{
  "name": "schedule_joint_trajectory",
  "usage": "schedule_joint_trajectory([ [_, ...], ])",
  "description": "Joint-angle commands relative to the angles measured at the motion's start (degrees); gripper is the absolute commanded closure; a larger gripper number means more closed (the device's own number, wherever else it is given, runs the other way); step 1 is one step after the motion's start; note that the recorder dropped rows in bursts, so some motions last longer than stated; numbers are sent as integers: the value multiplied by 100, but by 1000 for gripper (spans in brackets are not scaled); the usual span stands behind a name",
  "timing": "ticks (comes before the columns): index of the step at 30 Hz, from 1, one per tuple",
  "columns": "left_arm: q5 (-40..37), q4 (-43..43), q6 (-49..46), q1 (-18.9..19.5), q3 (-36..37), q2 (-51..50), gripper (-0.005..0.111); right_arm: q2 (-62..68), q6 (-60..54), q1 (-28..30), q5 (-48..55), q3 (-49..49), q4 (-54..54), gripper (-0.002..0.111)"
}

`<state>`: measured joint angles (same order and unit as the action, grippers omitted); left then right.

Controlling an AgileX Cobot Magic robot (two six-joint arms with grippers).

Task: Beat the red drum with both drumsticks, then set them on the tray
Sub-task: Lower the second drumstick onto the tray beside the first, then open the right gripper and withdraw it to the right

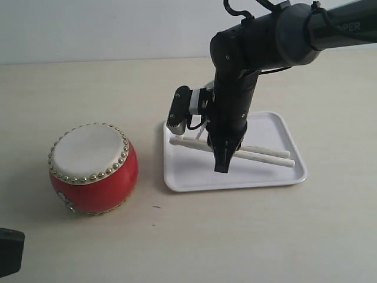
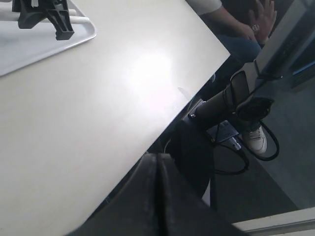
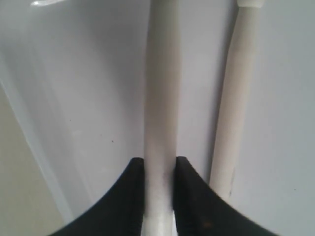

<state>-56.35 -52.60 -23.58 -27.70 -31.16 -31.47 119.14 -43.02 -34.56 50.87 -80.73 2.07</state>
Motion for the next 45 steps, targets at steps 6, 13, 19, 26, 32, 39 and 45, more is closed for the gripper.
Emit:
schedule_joint_trajectory([
  [6,188,65,9,-28,-29,30,107,-5,-34,-12,-13,-24,44,81],
  [13,145,371,-134,-28,-29,80,107,-298,1133,-12,151,-24,610,92],
  [19,193,1079,-189,-28,-29,511,107,-1087,2487,2,439,25,592,108],
  [26,447,1343,-501,-28,-29,1424,107,-2992,3167,2,-1076,1438,-664,108],
  [32,1395,1475,-857,-28,54,1846,107,-4876,3478,-10,-2397,3316,-919,108],
  [39,1882,1463,-1387,-28,615,1812,107,-6897,3557,-10,-3446,4977,-950,108],
  [45,2817,1132,-1641,-28,1071,1812,107,-8085,3555,-10,-3428,5236,-884,108],
])
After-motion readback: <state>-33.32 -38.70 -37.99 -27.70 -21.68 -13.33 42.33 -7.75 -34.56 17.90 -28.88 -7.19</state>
